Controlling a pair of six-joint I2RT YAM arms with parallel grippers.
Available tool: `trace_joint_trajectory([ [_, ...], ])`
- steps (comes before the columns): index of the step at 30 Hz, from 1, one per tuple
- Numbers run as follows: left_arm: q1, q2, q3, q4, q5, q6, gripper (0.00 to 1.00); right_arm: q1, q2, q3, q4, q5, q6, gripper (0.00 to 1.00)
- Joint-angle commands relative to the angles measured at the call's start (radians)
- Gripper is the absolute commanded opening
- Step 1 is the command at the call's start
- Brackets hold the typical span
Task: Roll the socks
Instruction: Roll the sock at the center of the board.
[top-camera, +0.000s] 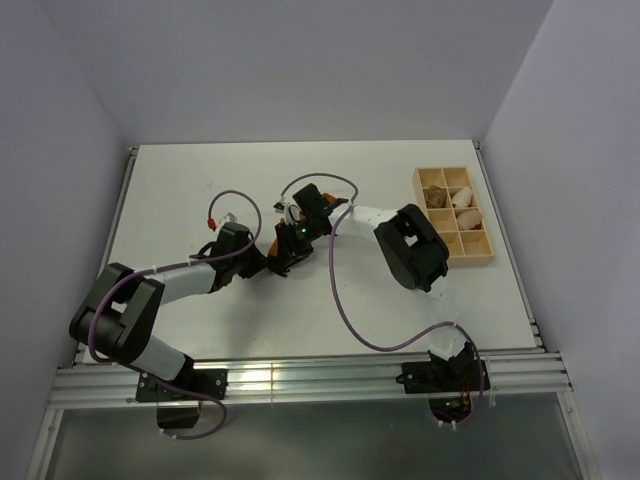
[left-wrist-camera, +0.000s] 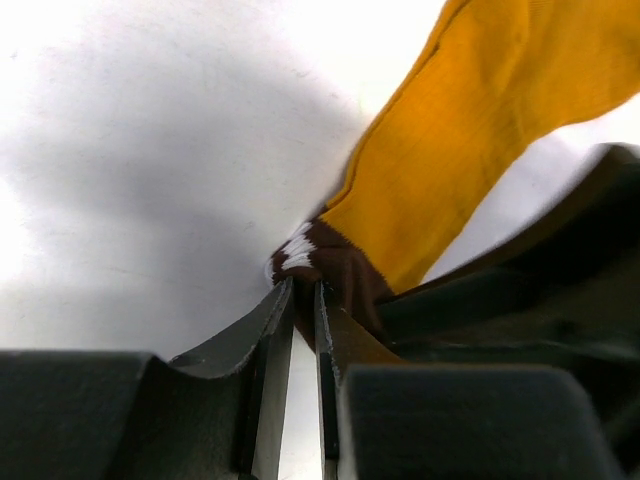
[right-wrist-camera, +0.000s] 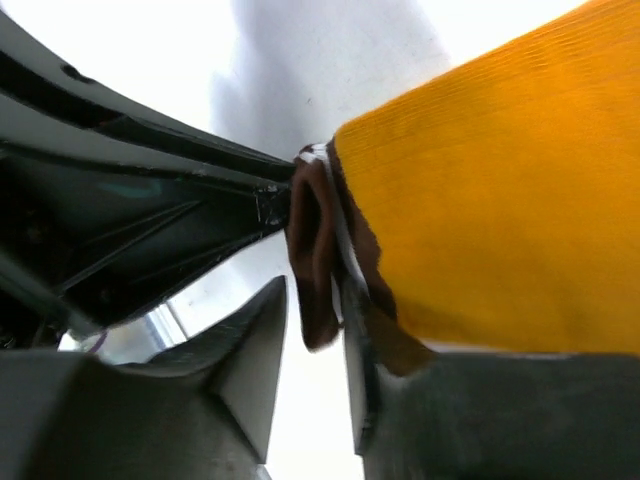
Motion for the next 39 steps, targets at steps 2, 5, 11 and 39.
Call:
trace_joint_trajectory([
  [2,-0.003,-0.033,-0.022,-0.107,-0.088,-0.003,0.20,-0.004,-0.150,-0.036,-0.018,0.164,-0.063,0.43],
  [5,-0.003,-0.052,-0.022,-0.145,-0.101,-0.002,0.20,0.001,-0.243,-0.100,0.022,0.236,-0.106,0.48],
  [11,-0.003,-0.046,0.006,-0.162,-0.093,0.009,0.20,0.073,-0.420,-0.350,0.276,0.425,-0.250,0.57],
  [39,-0.003,-0.095,0.043,-0.184,-0.067,-0.006,0.20,0.258,-0.359,-0.539,0.717,0.617,-0.435,0.64],
])
